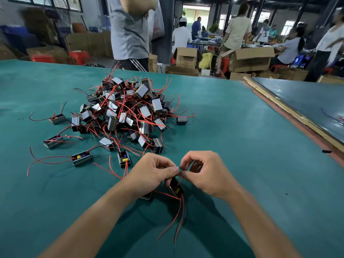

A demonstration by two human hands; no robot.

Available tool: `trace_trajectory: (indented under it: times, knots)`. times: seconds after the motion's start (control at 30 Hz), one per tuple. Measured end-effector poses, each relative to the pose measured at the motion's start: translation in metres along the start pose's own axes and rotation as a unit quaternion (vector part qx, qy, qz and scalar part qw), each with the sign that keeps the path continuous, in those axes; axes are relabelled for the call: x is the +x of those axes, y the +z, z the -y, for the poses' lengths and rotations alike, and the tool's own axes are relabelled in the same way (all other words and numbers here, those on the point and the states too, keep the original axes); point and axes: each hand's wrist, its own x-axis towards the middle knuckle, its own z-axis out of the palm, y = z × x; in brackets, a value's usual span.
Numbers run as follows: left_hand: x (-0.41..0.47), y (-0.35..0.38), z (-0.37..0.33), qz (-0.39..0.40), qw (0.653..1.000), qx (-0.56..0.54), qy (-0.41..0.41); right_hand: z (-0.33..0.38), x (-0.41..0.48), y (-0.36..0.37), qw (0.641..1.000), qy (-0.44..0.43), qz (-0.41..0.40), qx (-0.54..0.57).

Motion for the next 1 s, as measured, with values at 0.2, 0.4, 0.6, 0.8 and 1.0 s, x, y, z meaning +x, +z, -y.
trace_trajectory:
  times: [0.2,0.4,0.6,0.8,1.0]
  knots:
    - [0.0,0.0,-0.001,-0.003,1.0,-0.005,0.002,-0.001,0.001,-0.004,1.0,0.011,0.01,0.01]
    - [-0.001,-0.001,-0.002,-0.01,1.0,-0.005,0.003,0.0,0.001,-0.004,1.0,0.012,0.006,-0.006]
    - [-0.001,-0.002,-0.002,-0.013,1.0,-0.012,-0.007,-0.001,0.0,0.001,0.999,-0.016,-0.024,-0.036]
    - [0.0,-0.003,-0.001,-0.022,0.999,-0.023,-0.021,-0.003,0.001,0.005,0.996,-0.046,-0.056,-0.048]
    - [0.0,-0.003,-0.001,-0.015,0.998,-0.051,-0.04,-0.002,0.0,0.007,0.992,-0.062,-0.064,-0.087]
